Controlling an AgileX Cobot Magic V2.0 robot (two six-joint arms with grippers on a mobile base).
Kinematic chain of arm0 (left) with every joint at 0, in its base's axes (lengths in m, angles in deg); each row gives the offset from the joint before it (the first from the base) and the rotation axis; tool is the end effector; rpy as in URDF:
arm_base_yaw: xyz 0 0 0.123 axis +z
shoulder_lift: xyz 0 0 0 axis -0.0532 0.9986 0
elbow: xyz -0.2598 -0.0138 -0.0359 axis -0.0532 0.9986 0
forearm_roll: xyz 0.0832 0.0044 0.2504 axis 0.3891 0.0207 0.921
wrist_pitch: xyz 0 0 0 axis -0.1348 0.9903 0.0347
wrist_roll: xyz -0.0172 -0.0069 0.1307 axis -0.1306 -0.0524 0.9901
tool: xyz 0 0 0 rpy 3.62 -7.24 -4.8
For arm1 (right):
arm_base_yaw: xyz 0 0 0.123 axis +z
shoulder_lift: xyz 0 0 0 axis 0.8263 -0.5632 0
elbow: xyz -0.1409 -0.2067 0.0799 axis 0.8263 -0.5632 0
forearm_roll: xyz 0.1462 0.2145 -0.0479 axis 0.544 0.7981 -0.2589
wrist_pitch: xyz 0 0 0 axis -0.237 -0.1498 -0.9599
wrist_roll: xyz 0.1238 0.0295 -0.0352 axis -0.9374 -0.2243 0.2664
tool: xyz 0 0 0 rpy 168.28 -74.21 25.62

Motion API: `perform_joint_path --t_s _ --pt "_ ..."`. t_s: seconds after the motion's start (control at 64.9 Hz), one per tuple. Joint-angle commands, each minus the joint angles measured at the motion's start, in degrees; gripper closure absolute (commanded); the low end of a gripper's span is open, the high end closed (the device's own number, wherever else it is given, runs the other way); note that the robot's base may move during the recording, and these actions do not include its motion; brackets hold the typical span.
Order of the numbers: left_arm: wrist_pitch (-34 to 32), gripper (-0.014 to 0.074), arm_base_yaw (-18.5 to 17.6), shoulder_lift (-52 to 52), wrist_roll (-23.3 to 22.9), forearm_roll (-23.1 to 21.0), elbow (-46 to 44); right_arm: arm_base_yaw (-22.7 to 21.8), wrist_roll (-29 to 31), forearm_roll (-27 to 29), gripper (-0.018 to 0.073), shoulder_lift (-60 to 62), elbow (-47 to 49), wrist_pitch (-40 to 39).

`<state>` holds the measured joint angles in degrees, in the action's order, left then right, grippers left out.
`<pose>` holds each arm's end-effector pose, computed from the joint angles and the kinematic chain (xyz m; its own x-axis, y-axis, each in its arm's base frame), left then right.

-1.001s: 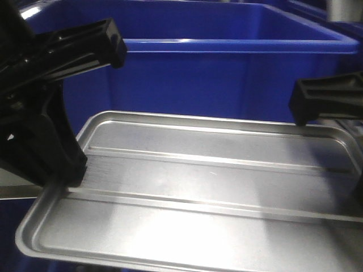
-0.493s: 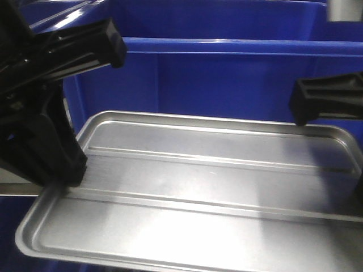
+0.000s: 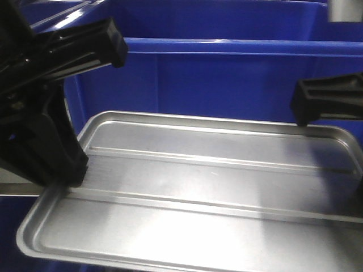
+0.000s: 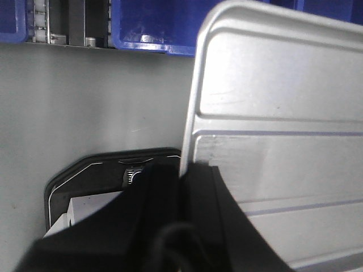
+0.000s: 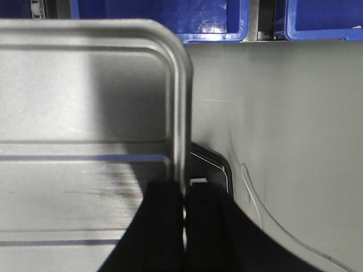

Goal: Grab silver tray and place in blue box
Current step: 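Carry the tray with both grippers over the blue bin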

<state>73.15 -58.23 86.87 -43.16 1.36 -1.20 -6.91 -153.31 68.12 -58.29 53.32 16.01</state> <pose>0.1624 -0.2159 0.2016 -0.9327 -0.0077 -0.3605 0.1213 0.9348 -0.3337 0.1687 0.1481 0.1828 -0.9335 0.1687 -0.3164 0.1486 0.9851 0.0867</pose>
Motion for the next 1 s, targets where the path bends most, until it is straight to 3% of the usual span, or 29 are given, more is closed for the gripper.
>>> perform_joint_path --t_s 0.0,0.323,0.601,0.986 --pt "6.4 0.0700 0.7 -1.6 -0.6 6.0 -1.1 -0.6 0.1 -6.3 0.0496 1.1 0.2 17.1" --pt "6.4 0.0700 0.7 -1.6 -0.6 6.2 -1.1 -0.6 0.1 -6.3 0.0496 1.1 0.2 16.7" --pt "8.7 0.0701 0.7 -1.6 -0.5 8.4 -1.1 -0.6 0.1 -5.5 0.0496 1.1 0.2 6.4" --pt "7.7 0.0700 0.7 -1.6 -0.5 10.1 -1.1 -0.7 0.1 -5.5 0.0496 1.1 0.2 2.0"
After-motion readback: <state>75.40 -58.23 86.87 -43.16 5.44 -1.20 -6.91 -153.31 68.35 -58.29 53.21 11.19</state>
